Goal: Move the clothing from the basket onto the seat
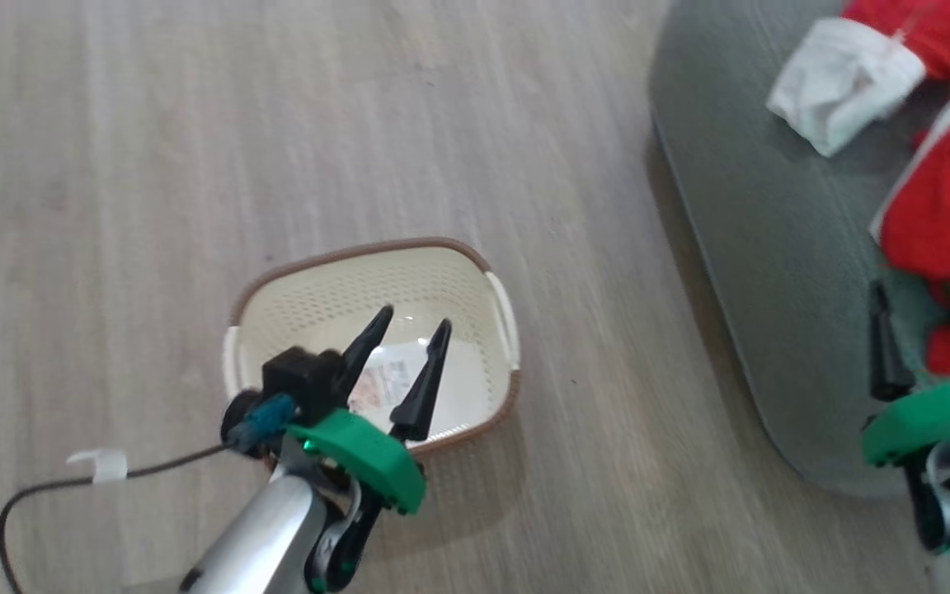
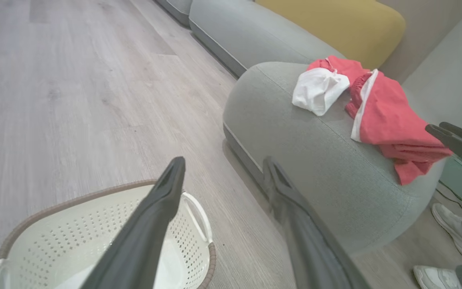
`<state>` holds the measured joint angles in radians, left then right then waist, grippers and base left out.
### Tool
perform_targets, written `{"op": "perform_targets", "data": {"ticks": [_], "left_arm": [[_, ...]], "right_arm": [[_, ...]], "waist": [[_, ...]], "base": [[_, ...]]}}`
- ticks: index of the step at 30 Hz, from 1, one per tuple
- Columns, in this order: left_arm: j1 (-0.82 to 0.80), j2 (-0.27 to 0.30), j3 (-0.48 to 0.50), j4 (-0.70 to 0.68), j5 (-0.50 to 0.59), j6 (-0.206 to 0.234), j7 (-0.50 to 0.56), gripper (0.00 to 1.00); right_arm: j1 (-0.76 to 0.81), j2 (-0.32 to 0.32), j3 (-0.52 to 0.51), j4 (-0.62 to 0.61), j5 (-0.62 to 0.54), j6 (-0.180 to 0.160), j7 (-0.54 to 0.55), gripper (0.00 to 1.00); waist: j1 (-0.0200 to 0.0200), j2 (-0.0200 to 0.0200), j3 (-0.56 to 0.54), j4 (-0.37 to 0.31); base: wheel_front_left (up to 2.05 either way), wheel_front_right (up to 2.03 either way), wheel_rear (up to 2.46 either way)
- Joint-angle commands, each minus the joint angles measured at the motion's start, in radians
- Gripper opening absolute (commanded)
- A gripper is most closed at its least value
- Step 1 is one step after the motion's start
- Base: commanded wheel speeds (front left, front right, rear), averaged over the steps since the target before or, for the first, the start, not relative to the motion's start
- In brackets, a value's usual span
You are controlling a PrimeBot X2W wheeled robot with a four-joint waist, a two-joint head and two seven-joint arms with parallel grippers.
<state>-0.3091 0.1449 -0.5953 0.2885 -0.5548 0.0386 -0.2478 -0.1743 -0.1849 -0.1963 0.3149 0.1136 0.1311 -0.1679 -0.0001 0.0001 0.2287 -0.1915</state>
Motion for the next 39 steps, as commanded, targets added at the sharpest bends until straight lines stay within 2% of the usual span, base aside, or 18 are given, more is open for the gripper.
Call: {"op": "perform_targets", "data": {"ticks": [1, 10, 15, 22, 28, 34, 35, 39], "left_arm": [[0.022, -0.002, 0.058, -0.014, -0.010, 0.013, -0.013, 1.00], [0.139, 0.005, 0.214, 0.011, 0.027, 0.084, -0.014, 1.00], [0.206, 0.012, 0.309, 0.008, 0.069, 0.102, -0.014, 1.00], [0.234, 0.010, 0.388, 0.036, 0.118, 0.069, -0.014, 1.00], [0.229, 0.003, 0.448, 0.061, 0.153, 0.047, -0.014, 1.00], [0.223, -0.014, 0.463, 0.073, 0.186, 0.000, -0.014, 1.00], [0.271, -0.019, 0.426, 0.099, 0.178, -0.003, 0.000, 0.00], [0.294, -0.026, 0.420, 0.148, 0.179, -0.005, 0.002, 0.00]], "right_arm": [[0.023, -0.003, 0.038, -0.049, -0.002, 0.000, -0.018, 1.00], [0.083, 0.020, 0.128, -0.060, -0.017, 0.000, -0.050, 1.00], [0.097, 0.042, 0.162, -0.022, -0.051, 0.000, -0.079, 1.00], [0.105, 0.067, 0.181, 0.050, -0.075, 0.000, -0.093, 1.00], [0.108, 0.097, 0.207, 0.058, -0.087, 0.000, -0.094, 1.00], [0.120, 0.115, 0.215, 0.055, -0.081, 0.000, -0.094, 1.00], [0.134, 0.118, 0.192, 0.083, -0.079, 0.000, -0.083, 0.00], [0.159, 0.119, 0.193, 0.140, -0.076, 0.000, -0.081, 0.00]], "waist": [[0.0001, -0.0001, -0.052, 0.064], [0.0001, -0.0001, -0.167, 0.204], [0.0001, -0.0001, -0.219, 0.264], [0.0001, -0.0001, -0.256, 0.310], [0.0001, -0.0001, -0.268, 0.294], [0.0001, -0.0001, -0.268, 0.277], [0.0001, -0.0001, -0.269, 0.277], [0.0001, -0.0001, -0.269, 0.276]], "base": [[0.00, 0.00, 0.00], [0.00, 0.00, 0.00], [0.00, 0.00, 0.00], [0.00, 0.00, 0.00], [0.00, 0.00, 0.00], [0.00, 0.00, 0.00], [0.00, 0.00, 0.00], [0.00, 0.00, 0.00]]}}
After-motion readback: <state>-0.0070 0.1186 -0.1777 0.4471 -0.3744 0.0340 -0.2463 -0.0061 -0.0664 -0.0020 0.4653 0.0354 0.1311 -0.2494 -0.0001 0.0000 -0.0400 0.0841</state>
